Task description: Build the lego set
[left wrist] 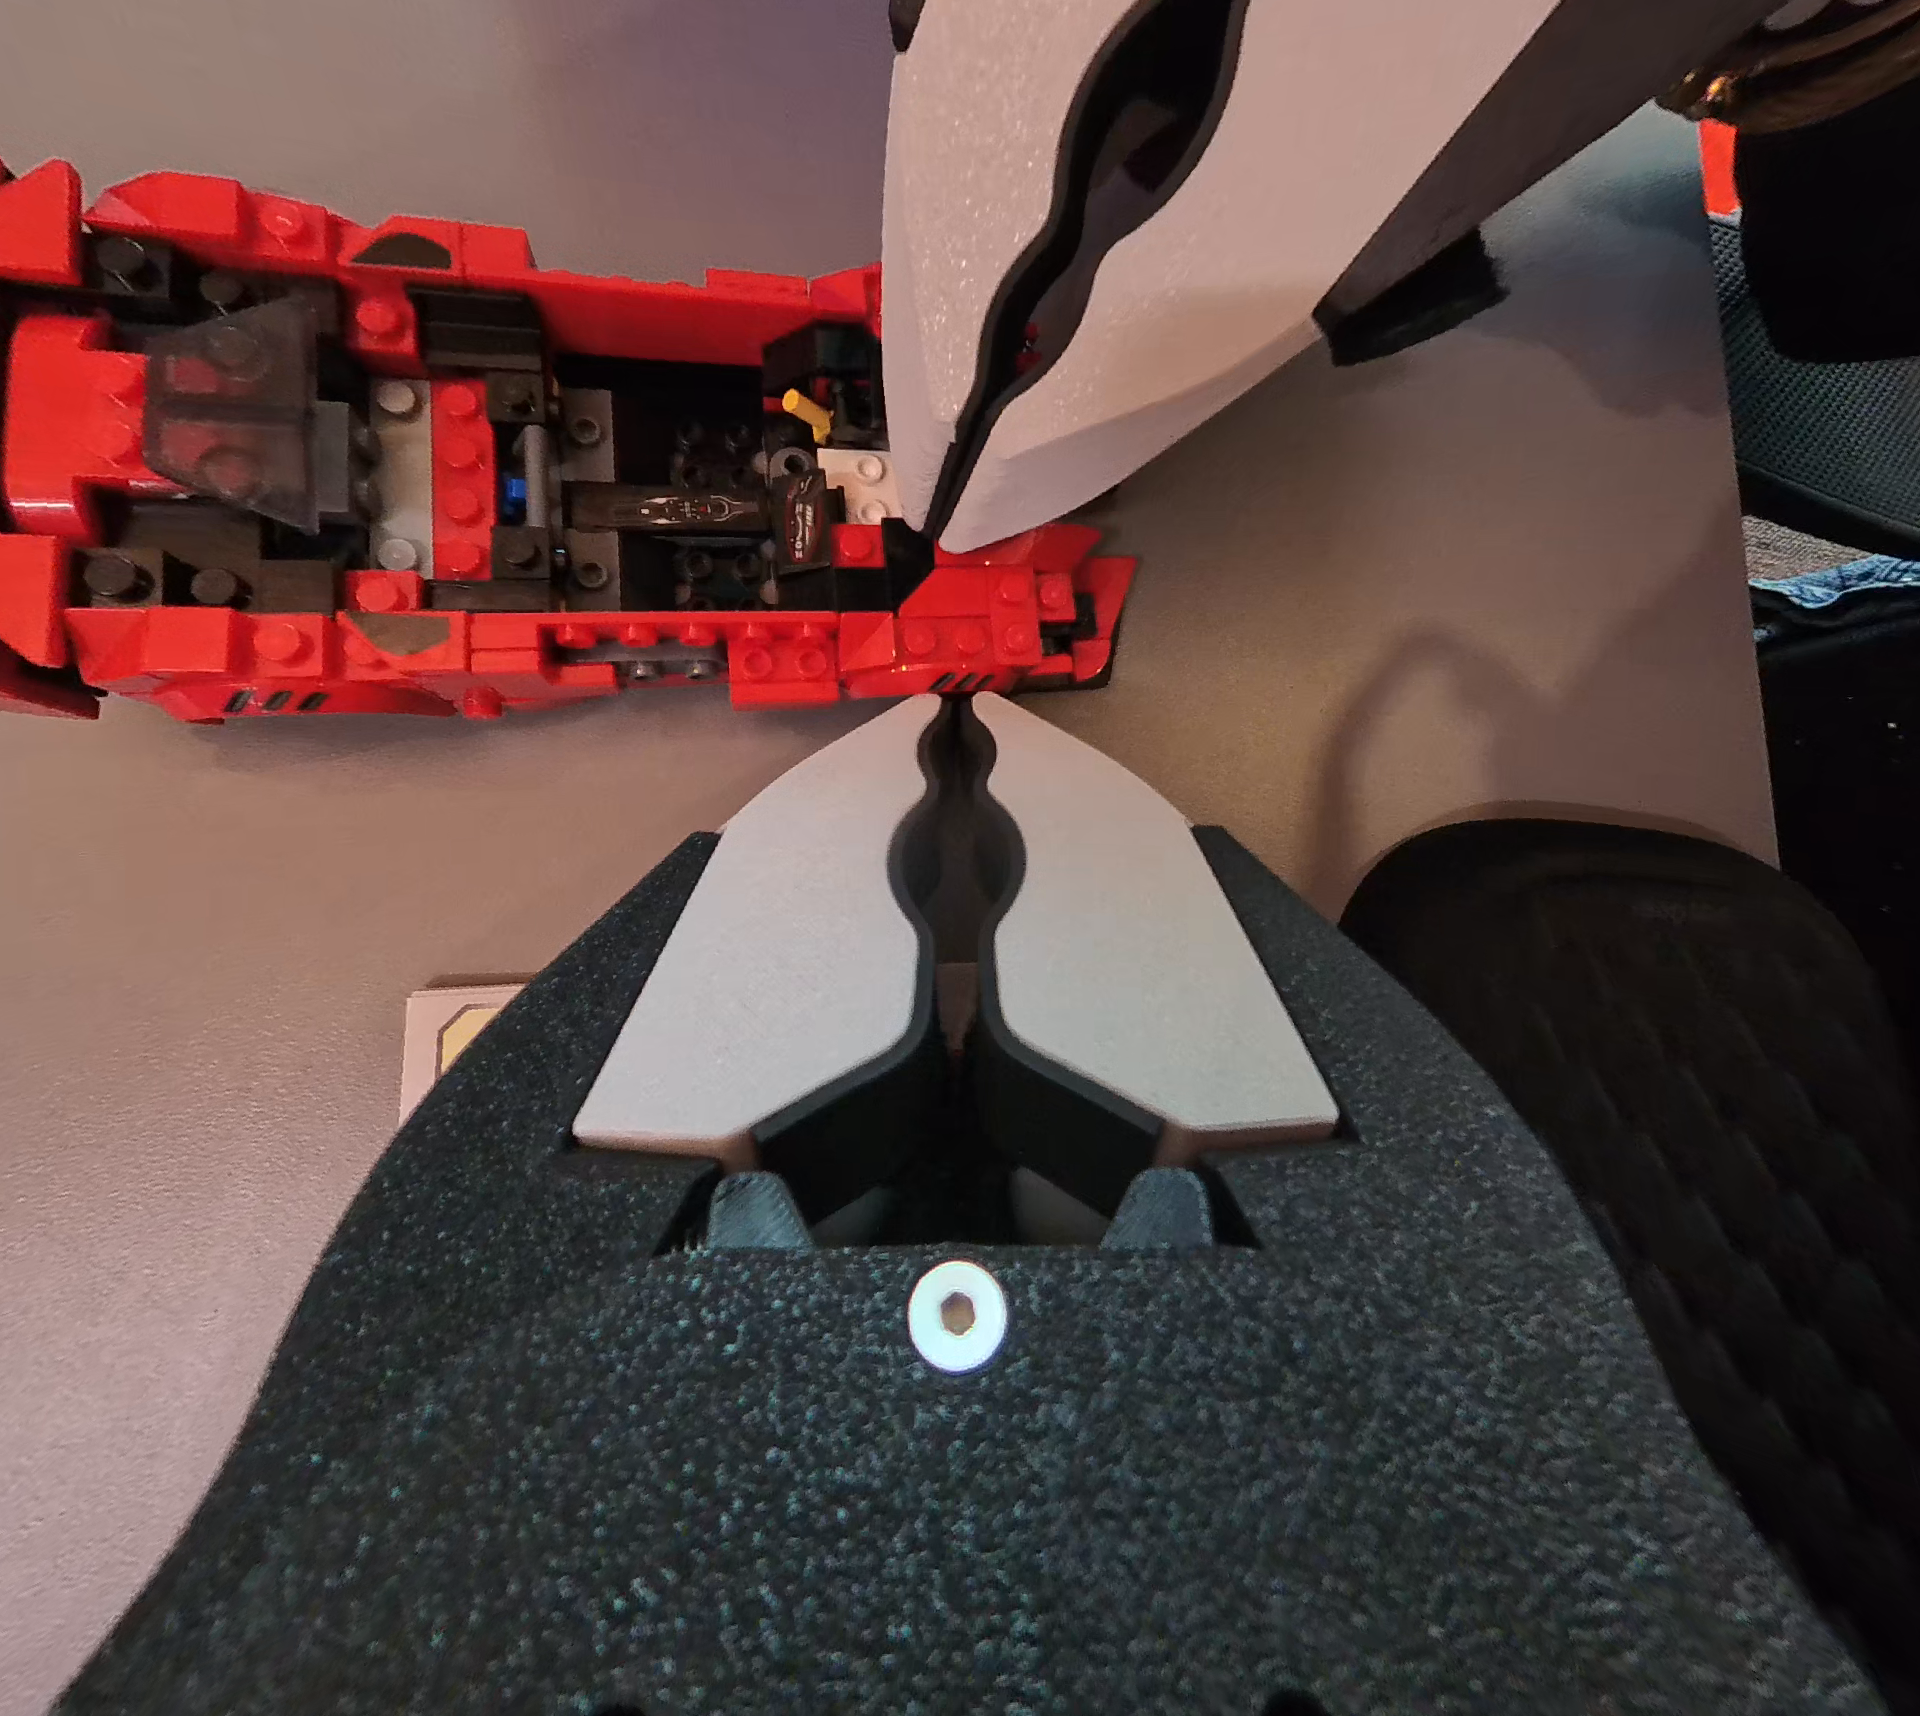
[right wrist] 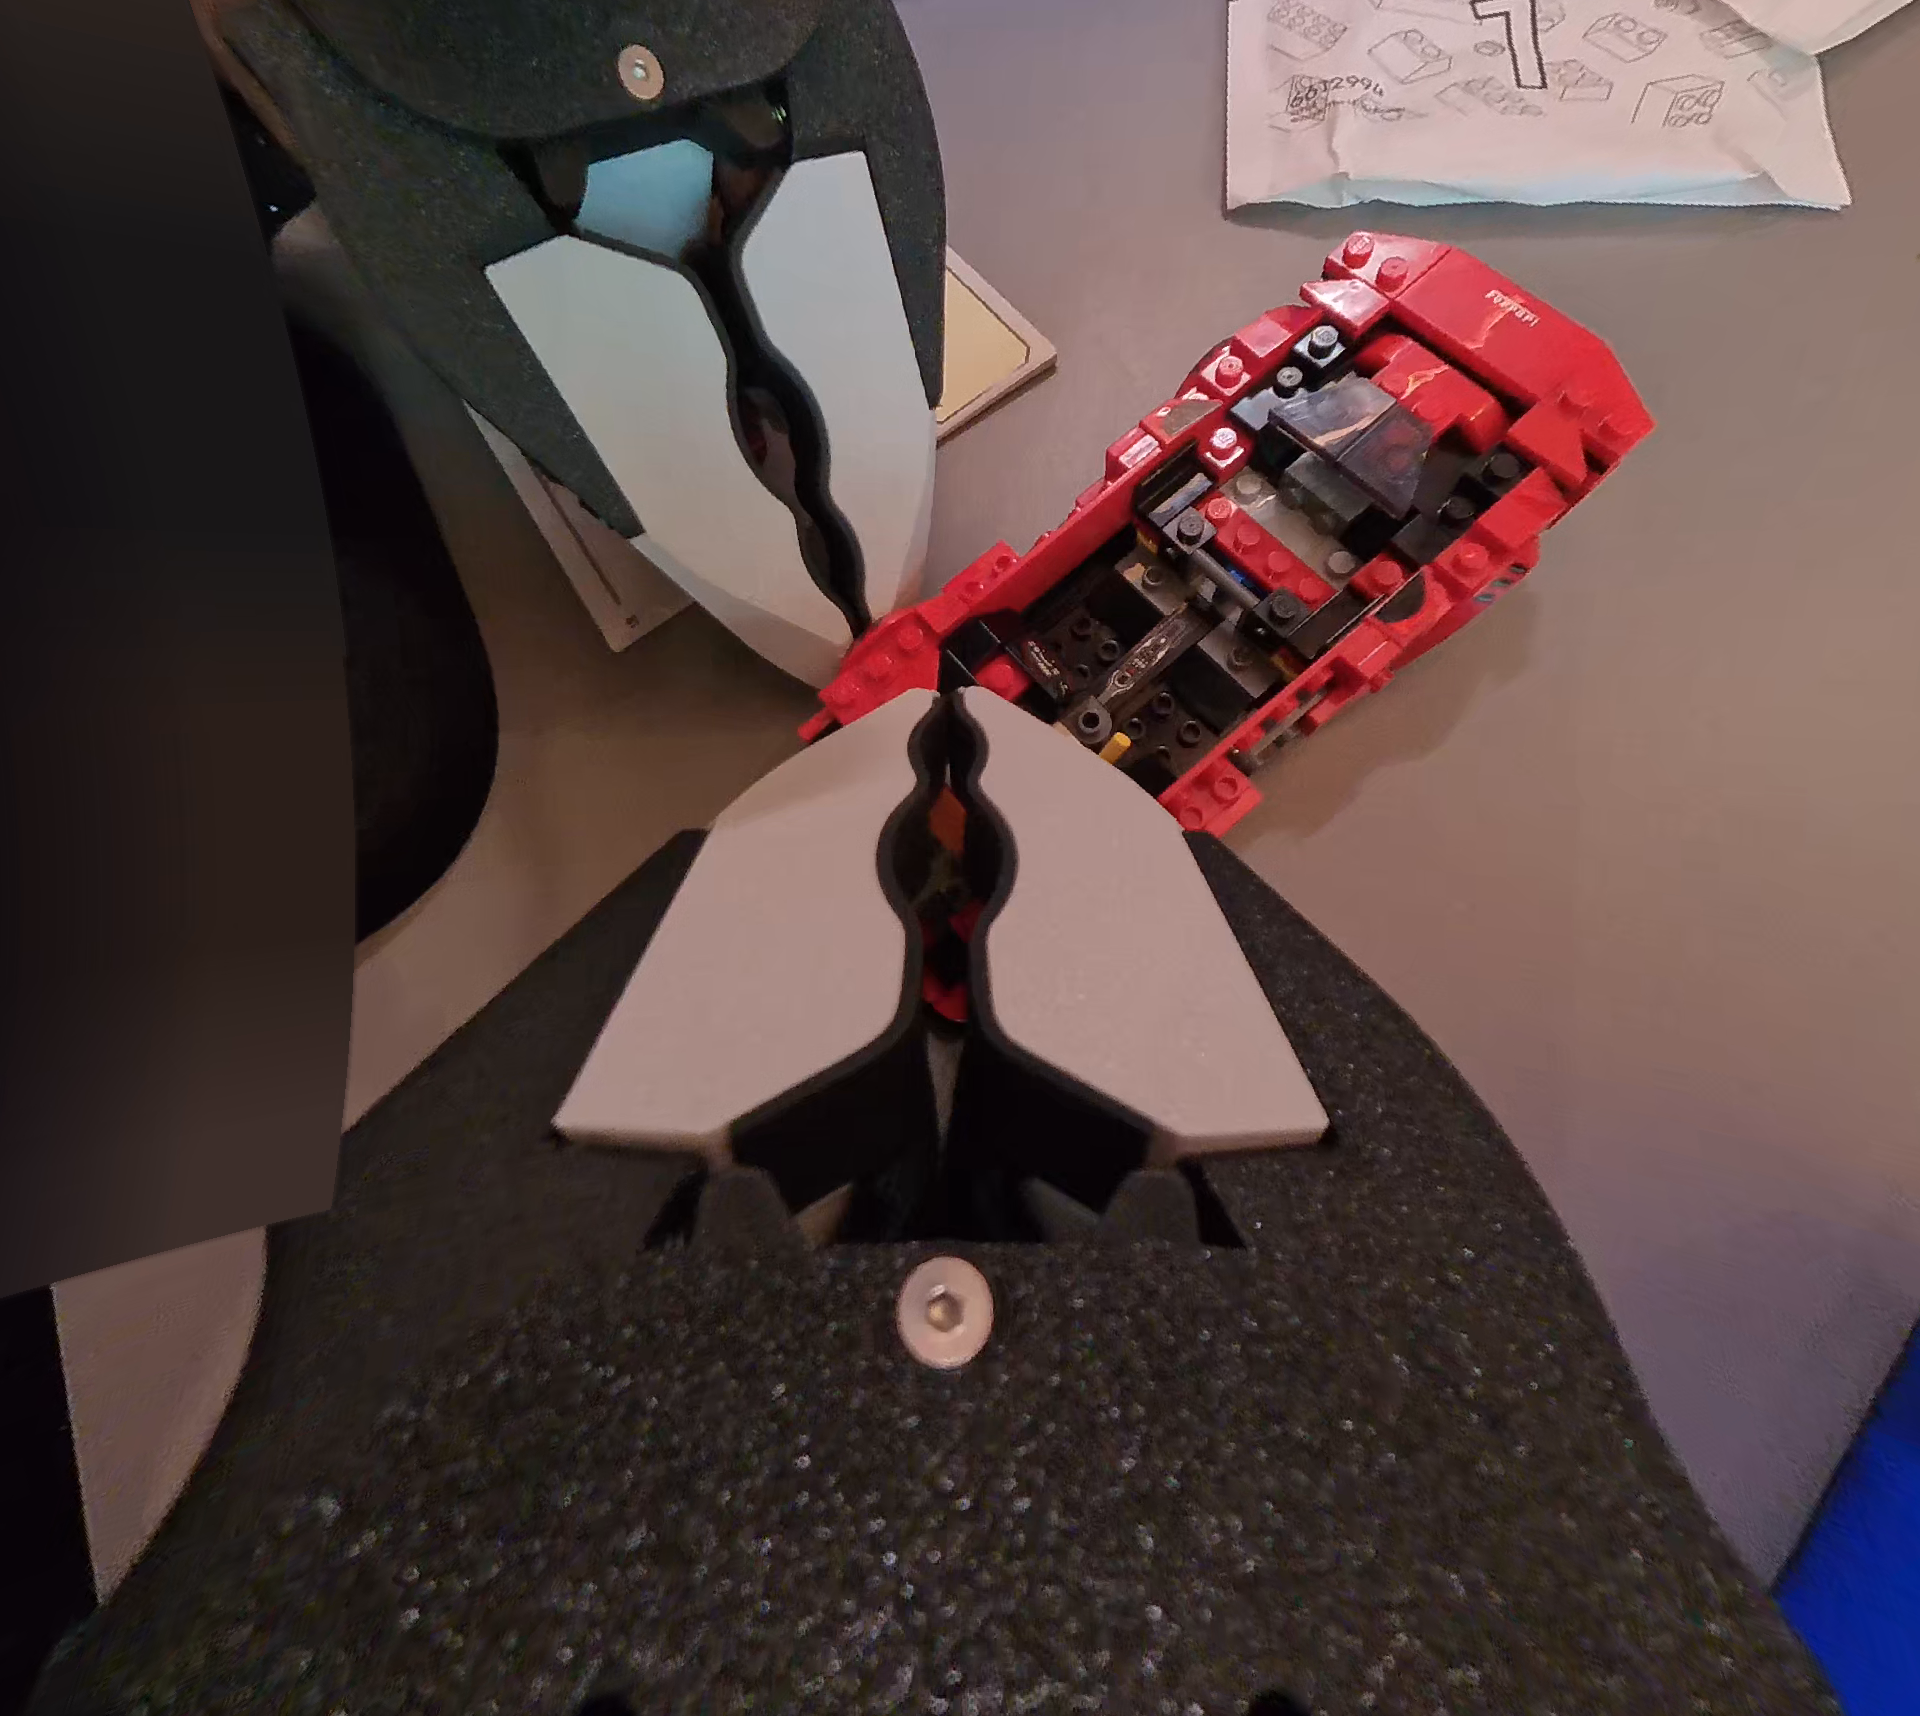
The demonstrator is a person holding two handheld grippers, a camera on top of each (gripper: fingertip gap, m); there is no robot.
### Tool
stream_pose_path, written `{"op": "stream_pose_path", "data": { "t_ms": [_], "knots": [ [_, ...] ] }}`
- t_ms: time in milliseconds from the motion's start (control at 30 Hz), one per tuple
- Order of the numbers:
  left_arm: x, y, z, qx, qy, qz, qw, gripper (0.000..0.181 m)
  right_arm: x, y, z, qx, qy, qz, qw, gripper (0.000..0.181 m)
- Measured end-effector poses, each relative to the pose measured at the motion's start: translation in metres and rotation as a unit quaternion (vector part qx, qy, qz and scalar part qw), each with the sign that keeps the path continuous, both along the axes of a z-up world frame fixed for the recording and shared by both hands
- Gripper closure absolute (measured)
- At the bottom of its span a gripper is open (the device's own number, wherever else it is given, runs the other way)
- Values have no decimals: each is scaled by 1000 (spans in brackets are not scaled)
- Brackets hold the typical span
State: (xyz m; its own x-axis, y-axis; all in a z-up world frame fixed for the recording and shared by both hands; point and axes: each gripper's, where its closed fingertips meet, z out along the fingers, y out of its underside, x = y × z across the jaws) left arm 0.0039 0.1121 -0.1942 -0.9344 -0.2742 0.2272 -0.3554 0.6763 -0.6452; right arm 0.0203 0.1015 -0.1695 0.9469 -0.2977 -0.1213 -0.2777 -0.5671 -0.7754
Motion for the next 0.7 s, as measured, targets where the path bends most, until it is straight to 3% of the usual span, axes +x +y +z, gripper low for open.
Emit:
{"op": "stream_pose_path", "data": {
  "t_ms": [700],
  "knots": [
    [0, 0, 0, 3, 1, -2, 1000, 181, 0, 0, -2, -77, -11, -19, 997, 180]
  ]
}}
